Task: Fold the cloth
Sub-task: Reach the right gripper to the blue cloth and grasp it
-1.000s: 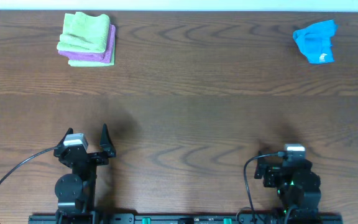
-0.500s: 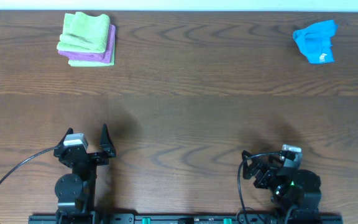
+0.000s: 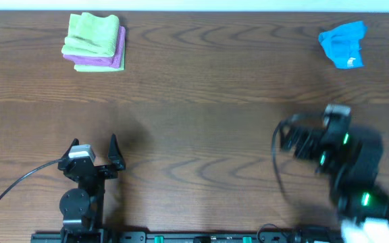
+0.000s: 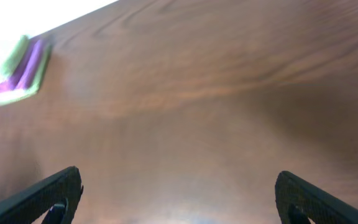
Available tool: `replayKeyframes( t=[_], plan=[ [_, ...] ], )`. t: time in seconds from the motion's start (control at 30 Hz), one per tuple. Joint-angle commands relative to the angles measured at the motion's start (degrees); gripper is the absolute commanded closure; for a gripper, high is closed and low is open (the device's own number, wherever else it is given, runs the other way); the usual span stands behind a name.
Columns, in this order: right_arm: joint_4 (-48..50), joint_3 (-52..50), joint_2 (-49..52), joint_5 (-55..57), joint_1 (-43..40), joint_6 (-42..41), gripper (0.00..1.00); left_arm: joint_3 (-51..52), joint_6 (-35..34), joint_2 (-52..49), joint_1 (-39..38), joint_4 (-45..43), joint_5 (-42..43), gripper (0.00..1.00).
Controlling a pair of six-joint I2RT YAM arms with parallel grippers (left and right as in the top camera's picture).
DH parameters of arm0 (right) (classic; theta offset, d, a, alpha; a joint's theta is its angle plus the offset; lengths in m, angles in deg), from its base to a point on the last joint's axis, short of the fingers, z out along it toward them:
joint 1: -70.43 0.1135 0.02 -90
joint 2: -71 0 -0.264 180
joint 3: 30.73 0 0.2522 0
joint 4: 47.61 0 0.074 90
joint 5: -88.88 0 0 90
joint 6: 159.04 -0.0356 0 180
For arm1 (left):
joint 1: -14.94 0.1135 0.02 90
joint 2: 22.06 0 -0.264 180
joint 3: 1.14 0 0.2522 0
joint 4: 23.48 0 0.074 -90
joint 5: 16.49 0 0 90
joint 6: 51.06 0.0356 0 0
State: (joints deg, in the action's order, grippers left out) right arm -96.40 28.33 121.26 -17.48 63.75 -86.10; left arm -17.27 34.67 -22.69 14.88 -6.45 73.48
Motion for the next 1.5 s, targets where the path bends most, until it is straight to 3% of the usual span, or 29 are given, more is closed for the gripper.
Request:
replayKeyframes(
  t=[0.0,0.27,0.47,0.73,1.27,1.47],
  plan=[
    [0.3,9.2,10.7,2.6,-6.1,0.0,0.01,2.1,0.0,0.3,0.2,1.2,-0.6,0.05],
    [3.6,28.1,38.2,-8.1,-20.5,2.9,0.01,2.1,0.0,0.3,0.2,1.2,-0.6,0.05],
    [2.4,42.9,58.1,-13.7,-23.0,12.1,0.01,2.1,0.0,0.3,0.2,1.2,-0.6,0.05],
    [-0.2,60.7,76.7,-15.4,-22.5,27.6,0.02,2.1,0.0,0.3,0.2,1.2,-0.6,0.05],
    [7.8,71.6,93.2,-20.6,-20.9,26.0,0.11,2.1,0.0,0.3,0.2,1.2,-0.6,0.05],
    [12.2,71.6,95.0,-20.7,-20.3,22.1,0.28,2.1,0.0,0.3,0.2,1.2,-0.6,0.05]
  ],
)
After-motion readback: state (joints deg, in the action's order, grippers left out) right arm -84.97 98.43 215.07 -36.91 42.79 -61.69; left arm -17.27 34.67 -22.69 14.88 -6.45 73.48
